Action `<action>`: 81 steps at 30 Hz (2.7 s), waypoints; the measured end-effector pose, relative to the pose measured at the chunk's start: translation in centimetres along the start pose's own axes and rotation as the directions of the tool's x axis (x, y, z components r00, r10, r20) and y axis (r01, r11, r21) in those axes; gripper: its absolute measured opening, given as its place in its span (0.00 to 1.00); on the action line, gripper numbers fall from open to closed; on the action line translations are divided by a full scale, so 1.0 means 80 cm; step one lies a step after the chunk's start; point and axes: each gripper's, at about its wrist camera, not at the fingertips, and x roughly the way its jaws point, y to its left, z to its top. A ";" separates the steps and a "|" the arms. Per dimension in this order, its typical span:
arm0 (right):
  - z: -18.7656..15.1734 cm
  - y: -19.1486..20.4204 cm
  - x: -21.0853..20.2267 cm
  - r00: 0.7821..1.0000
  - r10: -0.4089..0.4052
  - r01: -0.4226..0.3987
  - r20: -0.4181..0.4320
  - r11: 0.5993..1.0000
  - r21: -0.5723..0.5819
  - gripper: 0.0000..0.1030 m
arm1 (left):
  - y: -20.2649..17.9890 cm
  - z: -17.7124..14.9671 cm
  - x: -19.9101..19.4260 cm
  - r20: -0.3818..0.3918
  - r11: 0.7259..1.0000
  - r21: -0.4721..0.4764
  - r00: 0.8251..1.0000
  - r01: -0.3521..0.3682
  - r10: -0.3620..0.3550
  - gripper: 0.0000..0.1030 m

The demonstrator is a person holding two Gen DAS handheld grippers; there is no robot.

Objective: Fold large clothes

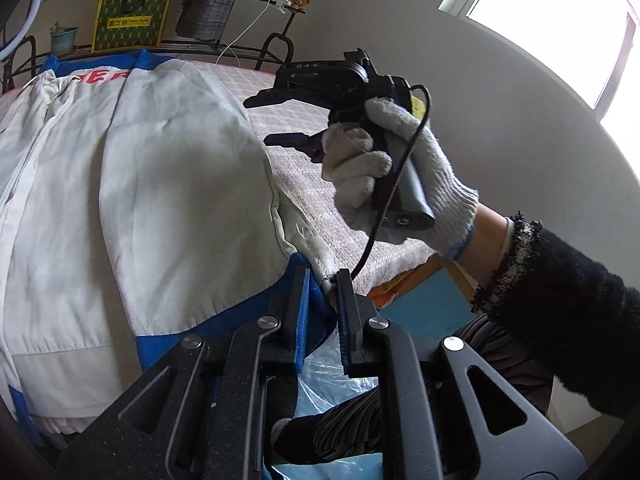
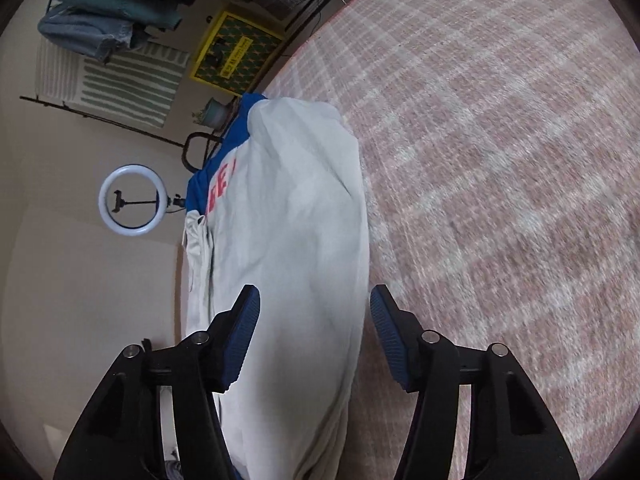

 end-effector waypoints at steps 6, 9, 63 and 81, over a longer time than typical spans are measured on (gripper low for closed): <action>0.004 0.002 0.051 0.996 -0.077 0.078 -0.033 0.997 0.029 0.16 | 0.002 -0.003 -0.010 0.014 1.000 -0.019 1.000 0.002 -0.002 0.10; 0.006 0.011 0.053 0.995 -0.099 0.099 -0.016 0.994 0.040 0.06 | 0.008 -0.004 -0.015 0.024 0.999 -0.034 1.000 0.005 -0.004 0.10; -0.197 0.286 0.056 0.964 -0.266 0.191 -0.023 0.748 -0.636 0.29 | 0.193 -0.113 -0.186 0.045 0.907 -0.412 0.992 -0.087 0.115 0.10; -0.340 0.186 0.064 0.847 -0.530 0.367 0.038 0.532 -0.763 0.44 | 0.199 -0.049 -0.244 0.064 0.953 -0.218 0.971 -0.210 0.229 0.10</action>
